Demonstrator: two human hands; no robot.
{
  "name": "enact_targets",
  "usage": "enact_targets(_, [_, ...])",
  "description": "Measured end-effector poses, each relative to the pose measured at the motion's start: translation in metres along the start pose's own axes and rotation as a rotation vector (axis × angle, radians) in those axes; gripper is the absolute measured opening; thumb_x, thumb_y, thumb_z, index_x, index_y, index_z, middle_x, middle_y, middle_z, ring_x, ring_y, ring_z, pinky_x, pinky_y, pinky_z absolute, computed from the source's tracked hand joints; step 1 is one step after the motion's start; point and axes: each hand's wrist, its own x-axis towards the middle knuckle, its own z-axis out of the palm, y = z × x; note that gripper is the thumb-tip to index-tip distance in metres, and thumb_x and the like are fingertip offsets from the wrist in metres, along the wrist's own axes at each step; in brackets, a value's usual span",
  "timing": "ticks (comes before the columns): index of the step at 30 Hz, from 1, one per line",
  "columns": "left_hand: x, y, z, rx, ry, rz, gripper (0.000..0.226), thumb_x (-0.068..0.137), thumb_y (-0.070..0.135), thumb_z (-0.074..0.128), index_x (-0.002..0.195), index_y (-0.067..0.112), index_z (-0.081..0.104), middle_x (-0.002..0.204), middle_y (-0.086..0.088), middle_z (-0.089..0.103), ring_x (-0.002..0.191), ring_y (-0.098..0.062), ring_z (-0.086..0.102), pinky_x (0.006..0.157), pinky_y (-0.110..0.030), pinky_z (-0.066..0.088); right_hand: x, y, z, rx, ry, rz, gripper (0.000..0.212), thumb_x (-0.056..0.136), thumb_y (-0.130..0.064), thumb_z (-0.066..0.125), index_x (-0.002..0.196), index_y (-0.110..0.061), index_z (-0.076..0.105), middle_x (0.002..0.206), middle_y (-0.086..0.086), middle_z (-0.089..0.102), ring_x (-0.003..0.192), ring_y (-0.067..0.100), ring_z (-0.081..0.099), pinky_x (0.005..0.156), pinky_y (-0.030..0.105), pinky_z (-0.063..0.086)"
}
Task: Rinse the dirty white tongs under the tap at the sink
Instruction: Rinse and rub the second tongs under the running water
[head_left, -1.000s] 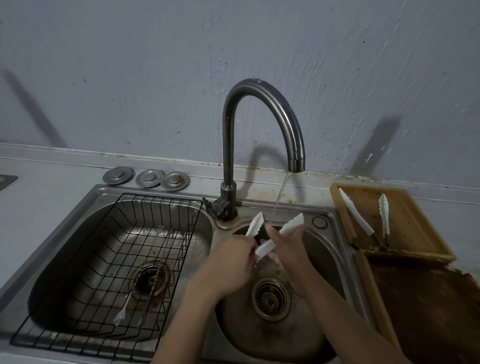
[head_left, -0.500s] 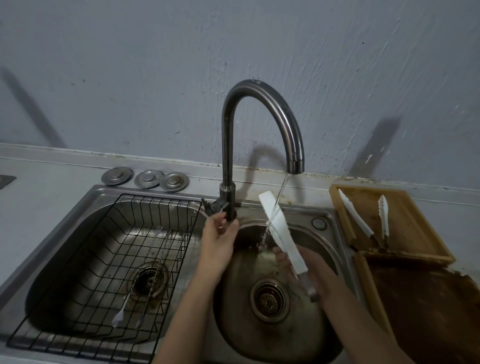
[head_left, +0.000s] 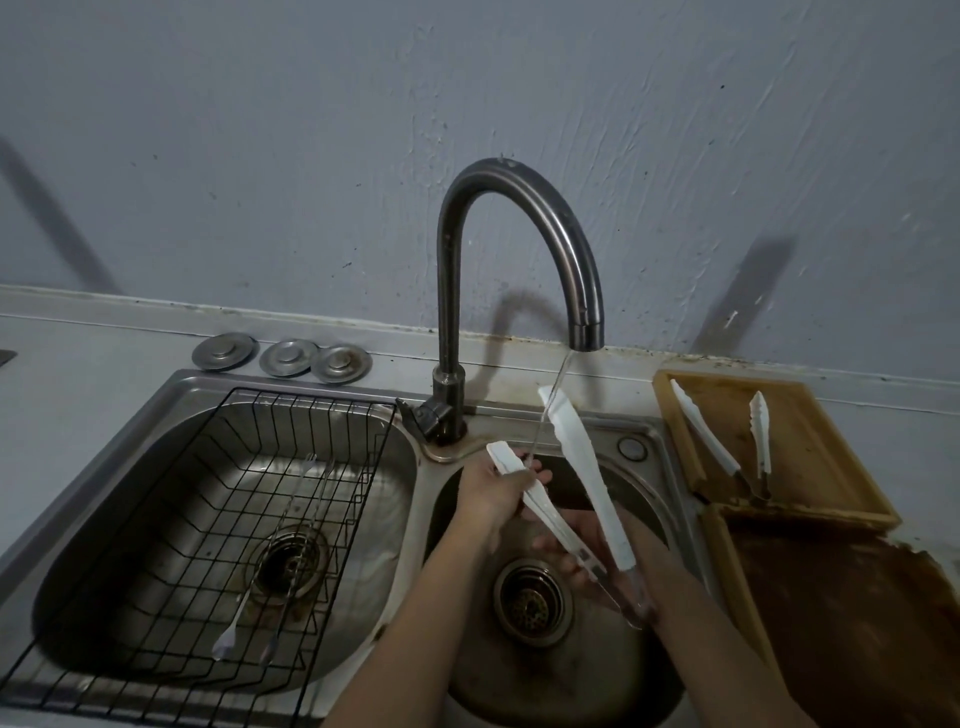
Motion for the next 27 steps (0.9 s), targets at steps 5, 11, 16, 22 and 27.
enact_targets(5, [0.007,-0.006,-0.001,0.193,0.06,0.144,0.017,0.087,0.0,0.059,0.077,0.014,0.058,0.081,-0.014,0.069,0.066,-0.021,0.071,0.065,-0.034,0.058,-0.025,-0.001,0.001,-0.264,0.127,-0.074,0.093,0.065,-0.082,0.04,0.11,-0.005,0.066,0.086,0.016,0.069,0.07,0.025,0.063,0.06,0.035,0.053])
enact_targets(11, [0.013,-0.013,-0.01,0.657,0.214,0.32,0.045,0.095,0.026,0.037,0.06,0.007,0.056,0.058,-0.013,0.063,0.059,-0.033,0.066,0.058,-0.042,0.056,-0.023,-0.003,0.034,-0.787,0.463,-0.144,0.081,0.076,-0.074,0.021,0.075,-0.007,0.067,0.058,0.007,0.066,0.049,0.018,0.061,0.051,0.028,0.051])
enact_targets(16, [0.016,-0.006,-0.009,0.674,0.191,0.283,0.034,0.095,0.017,0.037,0.075,0.0,0.059,0.071,-0.015,0.061,0.069,-0.027,0.058,0.064,-0.033,0.043,-0.014,0.002,0.04,-0.887,0.576,-0.309,0.069,0.087,-0.063,0.023,0.071,-0.007,0.061,0.055,0.005,0.059,0.048,0.017,0.056,0.048,0.025,0.046])
enact_targets(22, [0.01,0.005,-0.002,-0.117,-0.043,-0.023,0.05,0.1,0.039,0.028,0.092,0.003,0.063,0.087,-0.018,0.069,0.084,-0.031,0.066,0.089,-0.049,0.051,-0.017,-0.001,0.044,-0.942,0.609,-0.414,0.053,0.093,-0.055,0.026,0.063,-0.02,0.054,0.043,-0.002,0.054,0.03,0.004,0.047,0.035,0.017,0.037])
enact_targets(27, [0.013,0.014,0.001,-0.562,-0.109,0.027,0.026,0.101,0.012,0.033,0.104,0.009,0.058,0.1,-0.01,0.066,0.081,-0.018,0.069,0.066,-0.032,0.058,-0.02,-0.007,0.046,-1.045,0.631,-0.374,0.053,0.093,-0.055,0.026,0.062,-0.02,0.052,0.049,-0.004,0.053,0.03,0.0,0.043,0.04,0.019,0.034])
